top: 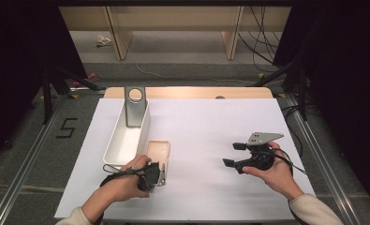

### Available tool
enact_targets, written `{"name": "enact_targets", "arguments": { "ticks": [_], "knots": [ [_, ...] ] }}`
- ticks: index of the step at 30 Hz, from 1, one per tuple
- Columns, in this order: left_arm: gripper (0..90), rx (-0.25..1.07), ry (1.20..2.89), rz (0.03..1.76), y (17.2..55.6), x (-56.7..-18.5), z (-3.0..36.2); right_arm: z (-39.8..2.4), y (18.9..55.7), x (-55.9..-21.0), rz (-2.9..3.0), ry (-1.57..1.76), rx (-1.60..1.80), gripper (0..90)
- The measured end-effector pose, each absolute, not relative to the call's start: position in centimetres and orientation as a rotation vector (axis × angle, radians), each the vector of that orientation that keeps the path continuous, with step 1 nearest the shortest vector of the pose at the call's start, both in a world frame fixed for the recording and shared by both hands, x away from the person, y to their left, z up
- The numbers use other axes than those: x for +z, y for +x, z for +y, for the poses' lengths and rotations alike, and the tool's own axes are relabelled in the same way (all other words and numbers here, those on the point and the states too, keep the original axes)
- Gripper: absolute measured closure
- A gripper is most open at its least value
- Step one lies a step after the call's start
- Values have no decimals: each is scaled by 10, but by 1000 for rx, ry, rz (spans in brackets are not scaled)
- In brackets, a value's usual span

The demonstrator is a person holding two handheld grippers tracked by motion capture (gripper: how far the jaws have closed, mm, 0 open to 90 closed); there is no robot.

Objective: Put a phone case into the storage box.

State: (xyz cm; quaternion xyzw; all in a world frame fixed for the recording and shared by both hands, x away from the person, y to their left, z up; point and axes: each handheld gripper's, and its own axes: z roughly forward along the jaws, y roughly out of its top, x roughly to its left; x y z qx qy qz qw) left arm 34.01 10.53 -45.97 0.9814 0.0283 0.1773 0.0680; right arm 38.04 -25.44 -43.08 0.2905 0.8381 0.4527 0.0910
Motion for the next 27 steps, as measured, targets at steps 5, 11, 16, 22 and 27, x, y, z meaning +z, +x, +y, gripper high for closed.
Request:
{"name": "enact_targets", "arguments": {
  "ticks": [5, 11, 16, 22, 27],
  "knots": [
    [445, 519, 2961, 80, 341, -461, 105, -254, 381, -431, 2490, 864, 1346, 229],
    [492, 497, 2962, 74, 342, -461, 105, -254, 381, -431, 2493, 865, 1345, 229],
    [537, 476, 2964, 65, 341, -461, 105, -254, 380, -431, 2494, 866, 1344, 229],
    [588, 447, 2966, 50, 341, -461, 104, -254, 380, -431, 2496, 864, 1347, 230],
    [633, 422, 2968, 52, 341, -461, 105, -254, 381, -431, 2496, 864, 1347, 231]
  ]
}}
